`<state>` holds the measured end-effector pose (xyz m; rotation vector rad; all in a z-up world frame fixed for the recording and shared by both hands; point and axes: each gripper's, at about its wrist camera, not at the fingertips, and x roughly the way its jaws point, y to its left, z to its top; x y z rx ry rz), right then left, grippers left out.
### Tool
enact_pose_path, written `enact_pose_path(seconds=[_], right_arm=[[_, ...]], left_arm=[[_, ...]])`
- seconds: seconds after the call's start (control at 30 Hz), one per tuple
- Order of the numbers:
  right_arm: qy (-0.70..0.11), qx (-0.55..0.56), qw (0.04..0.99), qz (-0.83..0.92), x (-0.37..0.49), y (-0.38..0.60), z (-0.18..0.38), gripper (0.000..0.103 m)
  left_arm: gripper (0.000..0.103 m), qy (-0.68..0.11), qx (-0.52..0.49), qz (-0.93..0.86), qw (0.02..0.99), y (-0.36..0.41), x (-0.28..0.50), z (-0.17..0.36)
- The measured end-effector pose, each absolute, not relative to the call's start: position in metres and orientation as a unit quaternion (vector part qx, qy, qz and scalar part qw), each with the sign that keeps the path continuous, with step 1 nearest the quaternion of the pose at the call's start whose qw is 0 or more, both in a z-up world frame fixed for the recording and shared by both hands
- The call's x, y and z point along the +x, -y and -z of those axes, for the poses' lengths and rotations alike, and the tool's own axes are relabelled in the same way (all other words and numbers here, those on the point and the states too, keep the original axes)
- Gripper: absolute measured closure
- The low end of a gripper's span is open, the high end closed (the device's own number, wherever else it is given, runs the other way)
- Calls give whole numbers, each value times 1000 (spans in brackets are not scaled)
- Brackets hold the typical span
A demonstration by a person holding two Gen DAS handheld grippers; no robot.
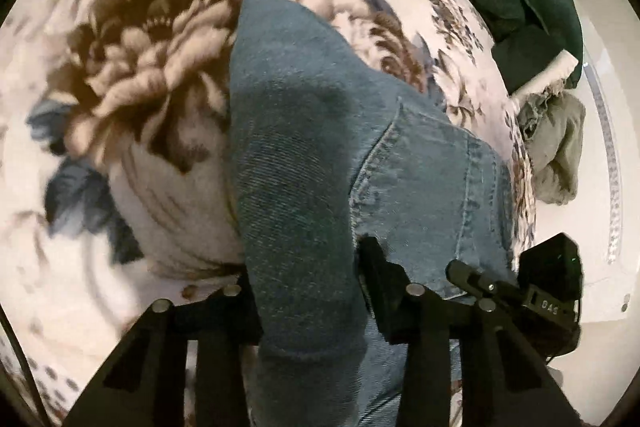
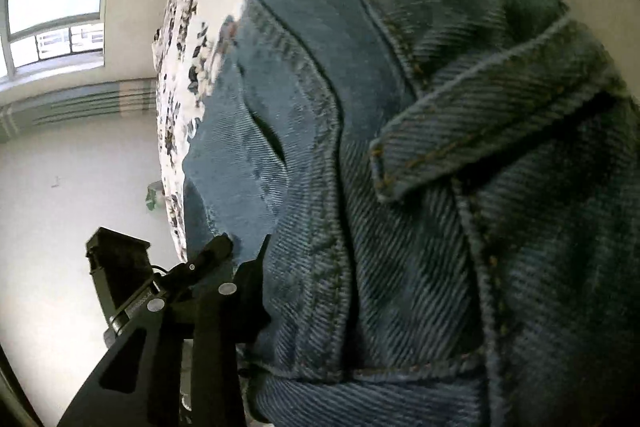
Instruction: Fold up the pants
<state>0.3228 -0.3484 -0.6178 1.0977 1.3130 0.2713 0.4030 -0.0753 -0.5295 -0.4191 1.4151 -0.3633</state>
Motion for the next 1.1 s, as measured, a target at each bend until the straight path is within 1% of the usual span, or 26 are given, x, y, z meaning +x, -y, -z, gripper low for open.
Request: enact_pose_path(seconds=[0.1,0.17,0.2,0.23,0.27,0.33,0.37,0.43,0.5,0.6,0.63,0.7,0.73,0.83,0.9,0.93,0.97,1.03,1.1], right_arm=[[-587,477,644,-115,328,353,611,62],[-606,481,623,-117,335,366,618,57],[-614,477,618,-116,339,370,622,55],[-621,475,612,-118,343,373,624,51],[-628,477,601,-125,342,372,630,50],[-633,478,594,-133,347,378,636,48],[-634,482,589,-137,349,377,639,46],[-635,488,582,-140,348,380,640,46],[-638,490,579,-134,342,380,641,46],[-640,483,585,-122,329,394,631,42],[-643,475,590,-112,324,401,624,38],[-656,465,586,-98,313,416,616,34],[-660,461,586,-85,309,425,610,29],[-654,434,618,-49,310,455,577,29],[-638,429,638,-34,326,471,561,26],[-631,427,647,-31,339,478,559,23],[-626,418,657,-29,356,477,559,23],[-629,396,668,-25,387,477,566,23],[-646,379,662,-36,426,470,584,23]], left_arm=[[68,-656,-184,146,718,76,406,531],[63,-664,-172,135,715,80,410,537],[58,-666,-166,134,715,82,410,541],[50,-670,-159,127,714,84,411,547],[47,-673,-159,125,711,84,411,551],[31,-679,-160,126,705,83,412,559],[29,-682,-161,128,702,84,415,563],[23,-682,-155,132,702,86,417,564],[21,-682,-162,129,701,87,419,563],[21,-688,-193,132,687,82,421,558],[22,-691,-203,134,681,80,423,556],[23,-685,-210,134,684,72,424,540],[23,-676,-202,132,697,69,426,526],[21,-661,-196,123,714,66,440,504],[21,-652,-198,126,721,66,456,499],[21,-652,-193,122,723,69,465,500],[21,-655,-187,119,722,72,475,505],[21,-672,-162,102,715,81,494,516],[21,-686,-136,93,708,84,508,527]])
